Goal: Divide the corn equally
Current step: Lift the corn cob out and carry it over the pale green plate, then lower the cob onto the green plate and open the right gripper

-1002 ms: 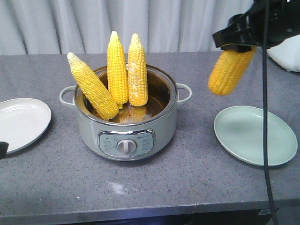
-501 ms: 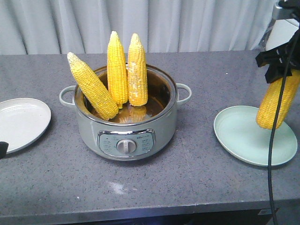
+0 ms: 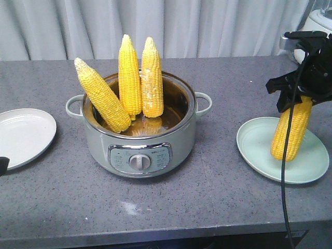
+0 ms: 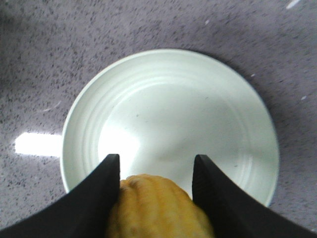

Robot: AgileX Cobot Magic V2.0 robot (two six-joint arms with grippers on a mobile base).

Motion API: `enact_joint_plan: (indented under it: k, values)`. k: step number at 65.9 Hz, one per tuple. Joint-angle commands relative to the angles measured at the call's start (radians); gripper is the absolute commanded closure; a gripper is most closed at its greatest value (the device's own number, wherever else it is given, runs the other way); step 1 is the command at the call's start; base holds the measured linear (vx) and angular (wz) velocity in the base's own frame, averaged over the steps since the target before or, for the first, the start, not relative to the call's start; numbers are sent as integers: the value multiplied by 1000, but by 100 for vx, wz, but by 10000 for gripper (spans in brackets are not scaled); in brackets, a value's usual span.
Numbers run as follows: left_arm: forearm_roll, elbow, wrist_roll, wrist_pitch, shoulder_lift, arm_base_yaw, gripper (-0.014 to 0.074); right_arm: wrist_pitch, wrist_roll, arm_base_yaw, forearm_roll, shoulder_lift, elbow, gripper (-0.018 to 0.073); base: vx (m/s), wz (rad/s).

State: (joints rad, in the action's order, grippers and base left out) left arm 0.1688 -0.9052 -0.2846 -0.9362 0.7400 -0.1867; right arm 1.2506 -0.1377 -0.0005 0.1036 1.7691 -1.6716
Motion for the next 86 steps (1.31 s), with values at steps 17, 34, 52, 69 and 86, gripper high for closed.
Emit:
enact_joint_plan:
  k: [17,34,52,69,86]
  values:
    - [21,-32,1,60,1,-8,11,37,-19,-5,2,-5,26,314,0,0]
    - [21,-32,1,60,1,-8,11,5,-14,-5,2,32,26,223,0,0]
    - [21,-32,1,60,1,-8,11,-35,2,-5,2,33,26,44,0,0]
    - [21,-32,1,60,1,-8,11,-39,9,-5,2,33,26,-17,0,0]
    - [21,-32,1,60,1,-8,11,-30,4,-1,18,-17,26,-17,0,0]
